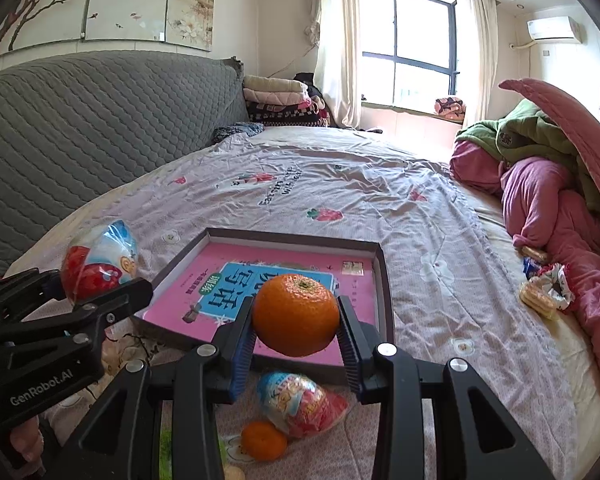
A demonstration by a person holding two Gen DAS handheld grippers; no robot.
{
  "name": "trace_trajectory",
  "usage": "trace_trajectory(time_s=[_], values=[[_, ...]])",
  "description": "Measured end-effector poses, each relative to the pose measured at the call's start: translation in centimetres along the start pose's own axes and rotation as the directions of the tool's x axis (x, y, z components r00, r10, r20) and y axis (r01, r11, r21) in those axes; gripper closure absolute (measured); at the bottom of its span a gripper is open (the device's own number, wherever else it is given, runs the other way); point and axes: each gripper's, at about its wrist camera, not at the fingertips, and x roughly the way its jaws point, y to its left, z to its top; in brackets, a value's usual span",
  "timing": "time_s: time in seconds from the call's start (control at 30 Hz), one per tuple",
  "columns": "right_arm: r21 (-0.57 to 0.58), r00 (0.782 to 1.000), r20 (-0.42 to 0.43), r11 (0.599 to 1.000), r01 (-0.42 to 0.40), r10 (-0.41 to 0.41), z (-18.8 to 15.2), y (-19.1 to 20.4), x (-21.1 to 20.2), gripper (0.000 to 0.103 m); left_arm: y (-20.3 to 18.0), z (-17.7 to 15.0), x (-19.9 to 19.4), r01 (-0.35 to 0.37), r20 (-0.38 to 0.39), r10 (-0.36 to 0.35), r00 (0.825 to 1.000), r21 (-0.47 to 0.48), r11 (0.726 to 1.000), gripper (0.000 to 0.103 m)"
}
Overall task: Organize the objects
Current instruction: 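Lift the red ball with the left tool while the right tool grasps the orange, then carry the red ball and orange over the tray with both tools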
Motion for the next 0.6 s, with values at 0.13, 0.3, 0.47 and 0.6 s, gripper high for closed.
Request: trace_trajectory(time_s=[0.13, 0.3, 0.47, 0.6], values=[[-0.007, 1.000, 0.002, 1.000, 0.004, -0.004, 0.3, 0.0, 0.5, 0.064, 0.3, 0.4, 0.6, -0.001, -0.004, 0.001, 1.000, -0.001, 1.000, 0.050], [-0.013, 1.000, 0.009, 1.000, 0.010, -0.010, 0.6, 0.1, 0.8, 0.064, 0.9, 0.8, 1.0, -0.013, -0.004, 0.013, 1.000, 0.006, 1.000, 0.050], [-0.021, 1.000, 0.007, 1.000, 0.007, -0.007, 1.0, 0.3, 1.3, 0.064, 1.8, 1.5, 1.6, -0.019, -0.012, 0.019, 1.000, -0.002, 1.000, 0.050], [-0.027, 1.000, 0.013, 1.000, 0.013, -0.013, 1.7, 0.3, 1.9, 0.064, 2.1, 2.2, 2.5, -0.023, -0.015, 0.023, 1.000, -0.003, 1.000, 0.050]])
